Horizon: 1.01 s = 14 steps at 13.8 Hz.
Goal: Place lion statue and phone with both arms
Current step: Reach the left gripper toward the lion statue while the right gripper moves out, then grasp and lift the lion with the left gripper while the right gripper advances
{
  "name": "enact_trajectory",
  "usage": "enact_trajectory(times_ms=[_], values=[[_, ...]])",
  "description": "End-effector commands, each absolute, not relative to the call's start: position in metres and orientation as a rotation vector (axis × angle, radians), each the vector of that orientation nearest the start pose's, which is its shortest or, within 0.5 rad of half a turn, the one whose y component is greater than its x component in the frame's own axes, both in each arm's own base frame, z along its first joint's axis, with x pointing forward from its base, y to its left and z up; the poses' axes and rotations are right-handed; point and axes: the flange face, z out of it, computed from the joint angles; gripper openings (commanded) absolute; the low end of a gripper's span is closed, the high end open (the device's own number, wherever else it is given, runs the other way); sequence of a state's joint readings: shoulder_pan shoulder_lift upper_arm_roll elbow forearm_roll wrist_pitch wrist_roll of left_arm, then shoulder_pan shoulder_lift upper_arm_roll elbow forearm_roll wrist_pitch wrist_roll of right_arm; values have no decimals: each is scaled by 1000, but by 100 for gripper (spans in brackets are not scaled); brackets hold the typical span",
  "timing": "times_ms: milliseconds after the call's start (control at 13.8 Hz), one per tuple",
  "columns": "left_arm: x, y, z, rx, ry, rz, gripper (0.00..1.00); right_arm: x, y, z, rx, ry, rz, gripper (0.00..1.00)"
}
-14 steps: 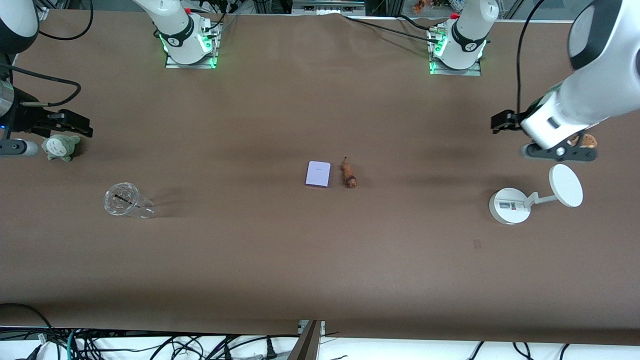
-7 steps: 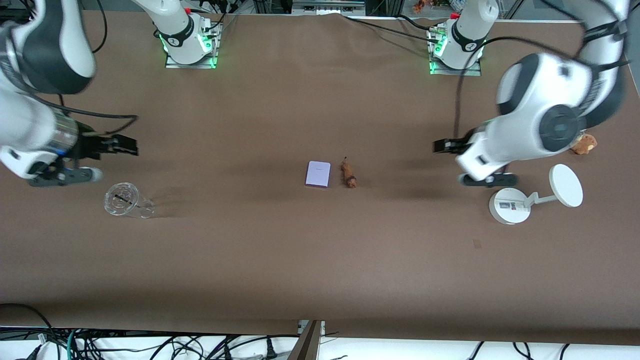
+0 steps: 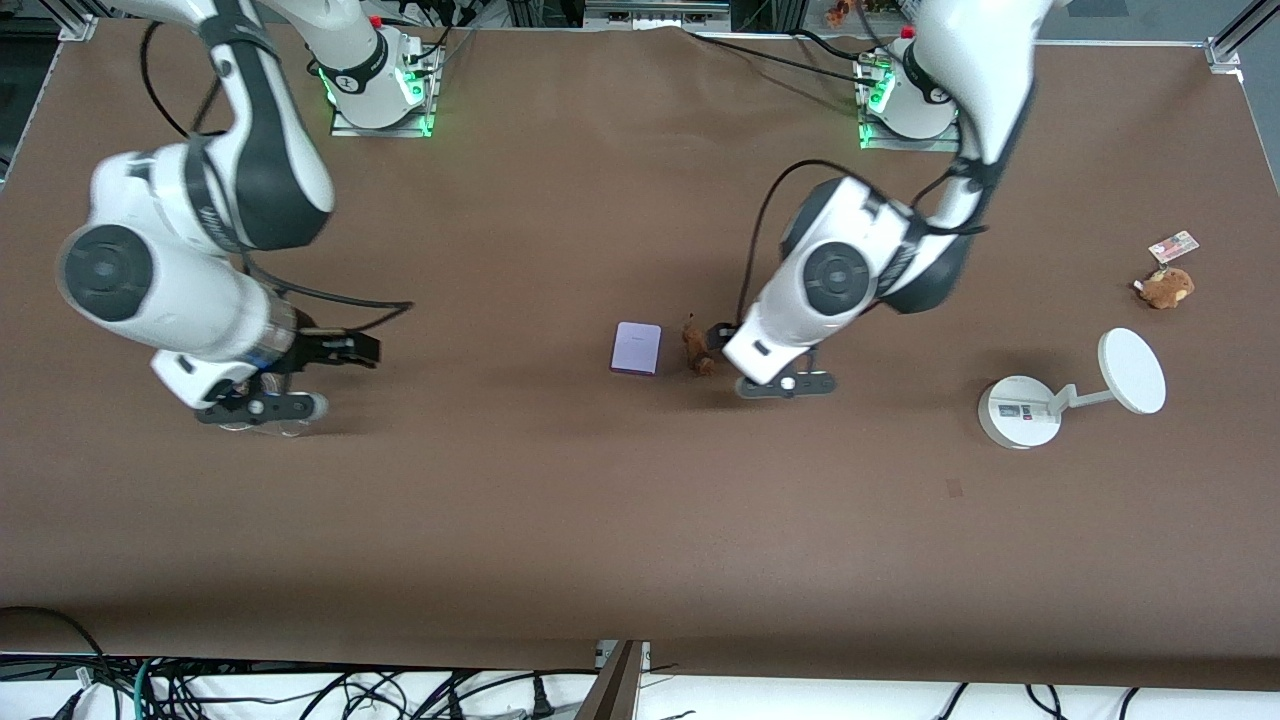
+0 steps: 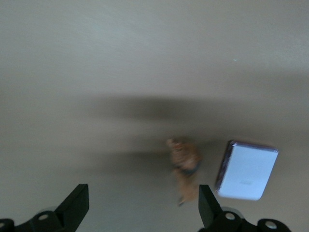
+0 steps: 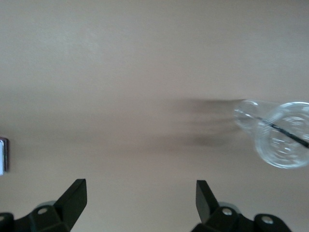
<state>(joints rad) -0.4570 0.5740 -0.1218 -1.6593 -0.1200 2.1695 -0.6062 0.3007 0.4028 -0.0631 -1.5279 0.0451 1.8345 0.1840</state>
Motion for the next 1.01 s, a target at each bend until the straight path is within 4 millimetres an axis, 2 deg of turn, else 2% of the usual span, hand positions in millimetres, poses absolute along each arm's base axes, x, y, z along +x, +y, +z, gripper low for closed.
enact_trajectory(times_ms=[0,289,434,507,579,651,724,796,941], values=[[556,-398,244,-3233,-286,201,100,652,169,413,-3135,-49,152,100],[550,-414,213,-3252,-257,148,100,654,165,395,-3135,-6,193,100],[547,-415,202,-3248,-255,159,100,656,176,386,-3133,-22,175,100],[547,-415,201,-3246,-253,163,87,655,185,382,-3127,-35,170,100],[545,-417,200,-3244,-250,164,61,654,198,377,-3099,-40,170,100],[544,-417,199,-3243,-245,169,42,655,204,374,-3059,-3,165,100],[544,-417,199,-3240,-243,174,30,656,206,369,-3040,59,169,100],[544,-416,200,-3238,-240,177,25,656,210,365,-3040,96,174,100],[547,-410,203,-3225,-245,195,19,651,233,357,-3043,110,170,100]])
